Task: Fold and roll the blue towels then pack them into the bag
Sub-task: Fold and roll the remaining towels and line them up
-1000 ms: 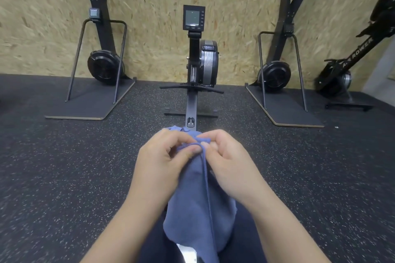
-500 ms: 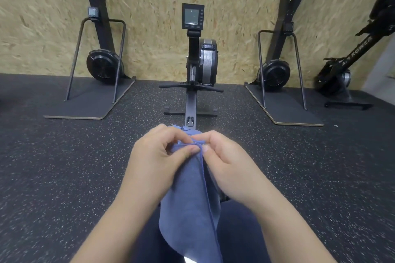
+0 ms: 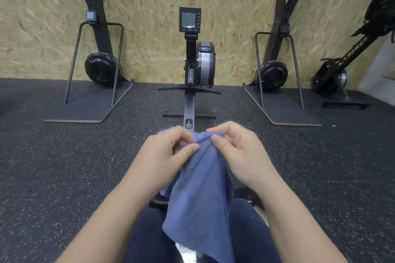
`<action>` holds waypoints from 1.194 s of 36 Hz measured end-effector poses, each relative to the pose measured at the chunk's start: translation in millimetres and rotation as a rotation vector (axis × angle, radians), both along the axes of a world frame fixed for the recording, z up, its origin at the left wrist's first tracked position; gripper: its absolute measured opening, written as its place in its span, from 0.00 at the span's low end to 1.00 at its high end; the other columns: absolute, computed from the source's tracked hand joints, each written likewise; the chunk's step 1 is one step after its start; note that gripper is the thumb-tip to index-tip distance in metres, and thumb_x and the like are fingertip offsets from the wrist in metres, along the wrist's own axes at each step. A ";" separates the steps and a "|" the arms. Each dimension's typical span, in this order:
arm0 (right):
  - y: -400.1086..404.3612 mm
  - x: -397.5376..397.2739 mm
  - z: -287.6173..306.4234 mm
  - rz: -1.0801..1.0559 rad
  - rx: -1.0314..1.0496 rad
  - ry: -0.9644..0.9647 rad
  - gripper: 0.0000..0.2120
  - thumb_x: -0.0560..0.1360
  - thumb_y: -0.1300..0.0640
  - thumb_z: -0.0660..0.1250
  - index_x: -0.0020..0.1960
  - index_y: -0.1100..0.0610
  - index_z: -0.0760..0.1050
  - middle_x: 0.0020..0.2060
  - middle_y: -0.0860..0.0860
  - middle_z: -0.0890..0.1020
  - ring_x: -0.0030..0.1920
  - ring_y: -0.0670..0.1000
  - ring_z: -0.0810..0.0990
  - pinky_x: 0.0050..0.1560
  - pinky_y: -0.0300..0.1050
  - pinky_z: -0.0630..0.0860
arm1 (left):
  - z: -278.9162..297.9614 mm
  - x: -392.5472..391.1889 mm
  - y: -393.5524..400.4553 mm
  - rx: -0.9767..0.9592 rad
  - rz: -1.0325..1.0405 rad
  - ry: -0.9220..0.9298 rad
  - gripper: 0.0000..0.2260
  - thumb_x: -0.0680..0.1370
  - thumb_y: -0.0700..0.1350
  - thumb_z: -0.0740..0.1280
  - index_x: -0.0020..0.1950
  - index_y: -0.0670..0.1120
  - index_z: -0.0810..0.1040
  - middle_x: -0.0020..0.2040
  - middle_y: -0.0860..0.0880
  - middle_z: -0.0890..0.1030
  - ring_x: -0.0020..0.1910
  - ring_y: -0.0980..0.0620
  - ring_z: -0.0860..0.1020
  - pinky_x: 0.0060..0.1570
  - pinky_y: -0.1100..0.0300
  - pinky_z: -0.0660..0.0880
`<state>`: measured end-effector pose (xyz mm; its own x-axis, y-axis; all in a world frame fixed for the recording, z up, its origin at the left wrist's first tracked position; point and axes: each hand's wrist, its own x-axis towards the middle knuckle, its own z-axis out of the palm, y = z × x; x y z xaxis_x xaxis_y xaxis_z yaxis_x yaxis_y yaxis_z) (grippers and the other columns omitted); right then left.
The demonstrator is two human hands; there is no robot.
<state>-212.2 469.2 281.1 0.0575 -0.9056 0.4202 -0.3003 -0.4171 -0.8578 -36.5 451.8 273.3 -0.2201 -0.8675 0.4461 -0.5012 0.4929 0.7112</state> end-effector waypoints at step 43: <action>-28.9 -85.2 1.1 -0.629 -0.139 0.034 0.05 0.79 0.61 0.61 0.47 0.54 0.75 0.44 0.48 0.80 0.46 0.49 0.77 0.44 0.42 0.68 | 20.6 35.6 -32.0 -0.262 0.480 -0.346 0.08 0.79 0.44 0.65 0.54 0.45 0.83 0.34 0.62 0.64 0.51 0.45 0.72 0.43 0.51 0.72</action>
